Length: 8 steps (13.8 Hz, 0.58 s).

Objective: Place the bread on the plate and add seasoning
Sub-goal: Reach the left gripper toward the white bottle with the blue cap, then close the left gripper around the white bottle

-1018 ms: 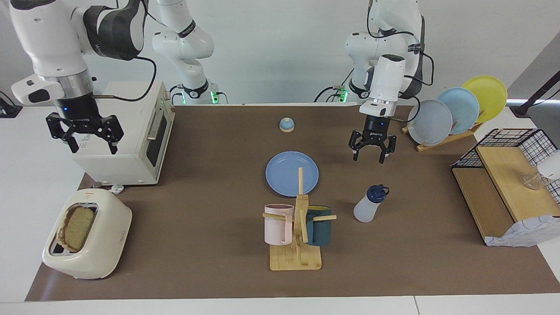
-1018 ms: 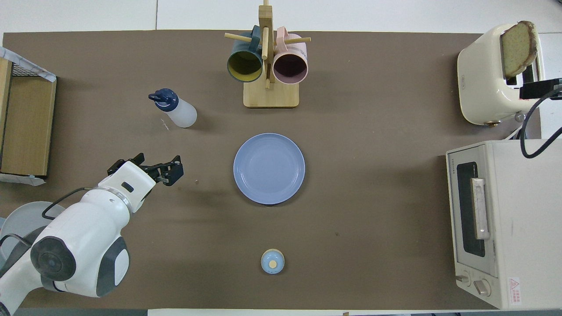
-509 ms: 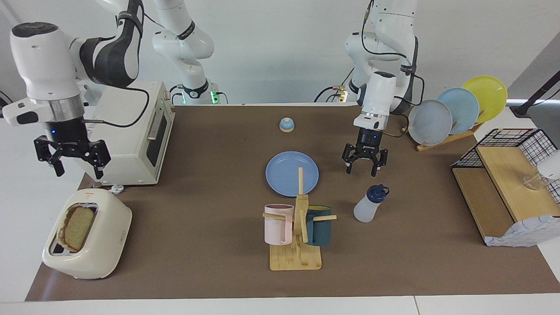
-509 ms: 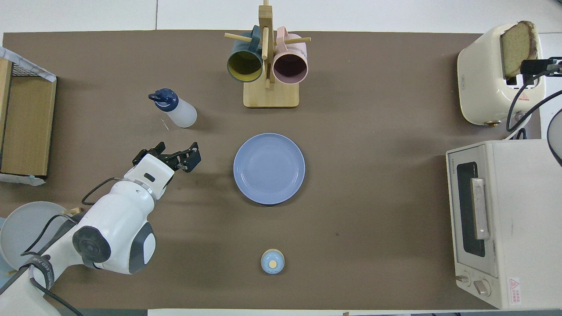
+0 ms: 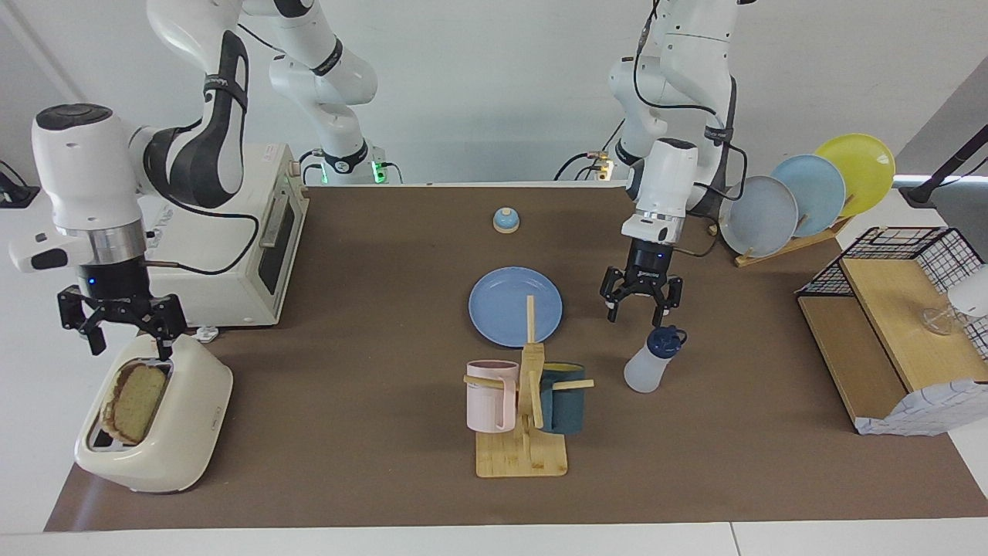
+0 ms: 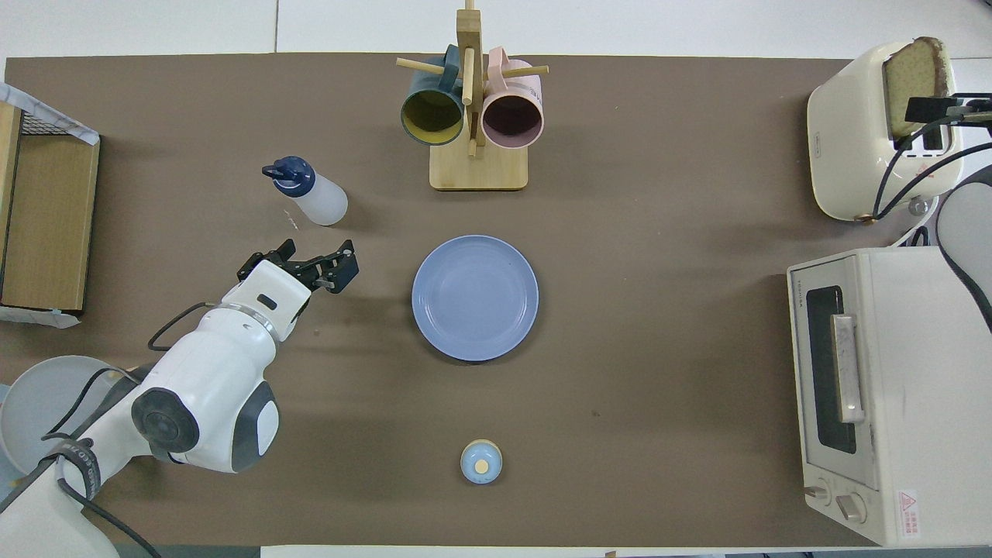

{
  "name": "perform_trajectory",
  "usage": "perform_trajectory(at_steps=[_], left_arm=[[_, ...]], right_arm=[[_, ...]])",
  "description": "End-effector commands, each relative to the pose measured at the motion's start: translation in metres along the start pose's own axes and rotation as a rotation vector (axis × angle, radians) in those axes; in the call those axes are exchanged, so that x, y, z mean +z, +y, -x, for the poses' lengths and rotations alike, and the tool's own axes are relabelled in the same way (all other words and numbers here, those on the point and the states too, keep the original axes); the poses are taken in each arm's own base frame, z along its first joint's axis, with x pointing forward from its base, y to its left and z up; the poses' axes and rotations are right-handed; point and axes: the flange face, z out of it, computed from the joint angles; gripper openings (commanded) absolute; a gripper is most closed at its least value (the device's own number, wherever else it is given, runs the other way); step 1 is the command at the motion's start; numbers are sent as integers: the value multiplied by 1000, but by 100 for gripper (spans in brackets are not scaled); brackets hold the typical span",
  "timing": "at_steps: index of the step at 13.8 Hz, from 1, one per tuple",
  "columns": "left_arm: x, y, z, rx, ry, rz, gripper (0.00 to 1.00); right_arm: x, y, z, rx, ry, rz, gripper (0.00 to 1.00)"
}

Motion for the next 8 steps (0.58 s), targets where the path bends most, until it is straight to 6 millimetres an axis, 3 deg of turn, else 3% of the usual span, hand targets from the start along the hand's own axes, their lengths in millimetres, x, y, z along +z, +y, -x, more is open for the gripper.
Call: perform_trajectory(at_steps=[1,6,8], left_arm=[[9,-5,-12,-17,18,-8,100],[21,-14,-26,-30,24,-24,100],[31,-12,-32,-22,13,-32,100]], right_arm=[[14,10,-6,-2,33,11,100],[16,7,-9,-36,60,12,97],[32,11,-9,-37,60,16,95]])
